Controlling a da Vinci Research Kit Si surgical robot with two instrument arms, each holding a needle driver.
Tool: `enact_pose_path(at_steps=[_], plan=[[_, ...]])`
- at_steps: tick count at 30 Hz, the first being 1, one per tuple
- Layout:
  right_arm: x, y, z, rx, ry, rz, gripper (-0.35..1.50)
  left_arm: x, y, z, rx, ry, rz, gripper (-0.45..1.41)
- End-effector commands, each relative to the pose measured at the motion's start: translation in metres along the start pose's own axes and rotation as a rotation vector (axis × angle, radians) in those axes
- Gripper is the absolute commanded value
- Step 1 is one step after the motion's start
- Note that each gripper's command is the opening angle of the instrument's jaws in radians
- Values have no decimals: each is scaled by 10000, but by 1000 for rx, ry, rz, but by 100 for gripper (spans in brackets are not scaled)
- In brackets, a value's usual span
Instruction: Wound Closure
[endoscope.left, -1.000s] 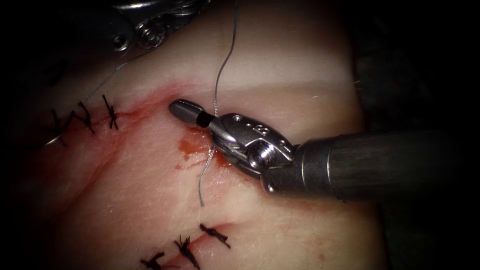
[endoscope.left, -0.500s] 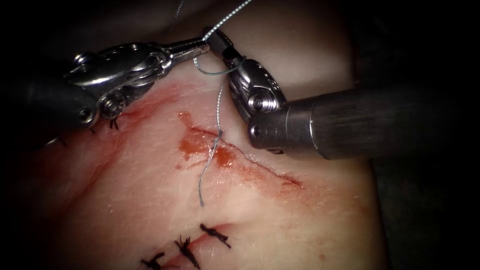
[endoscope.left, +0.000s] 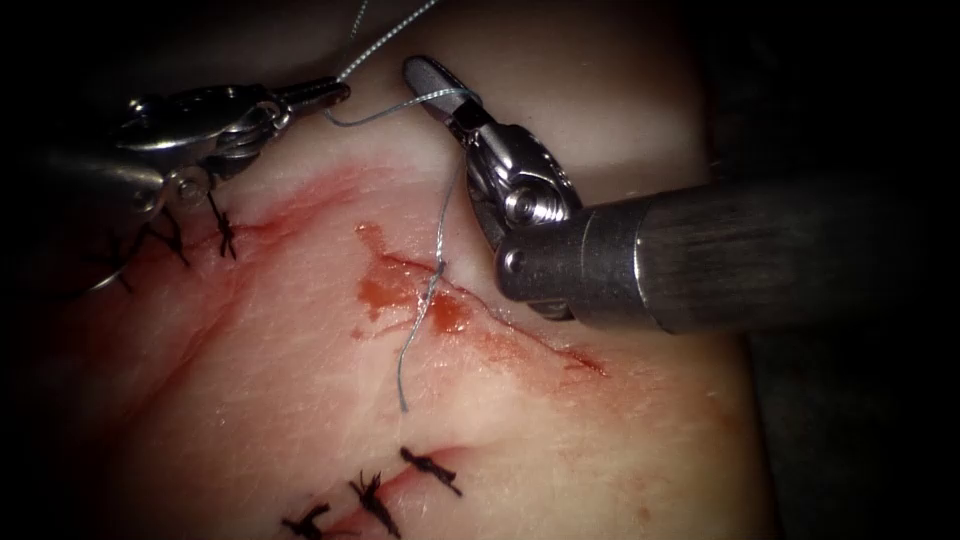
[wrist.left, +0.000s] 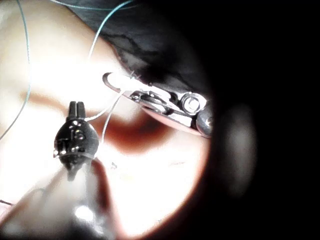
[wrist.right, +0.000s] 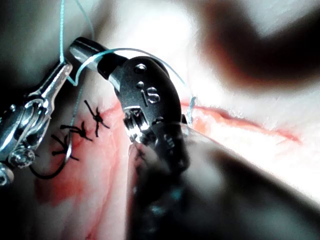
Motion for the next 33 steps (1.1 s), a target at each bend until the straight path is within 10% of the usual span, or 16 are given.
enact_pose_path(at_steps=[1,15,33], plan=[[-5,-1,5,5,3,1,-35,-7,1,8,3,-17,1,-45],[-19,2,15,144,-48,-19,-35,-65,14,34,-106,-224,-31,-45],[-45,-4,-4,368,-615,-115,-35,-59,12,53,-157,-249,22,-45]])
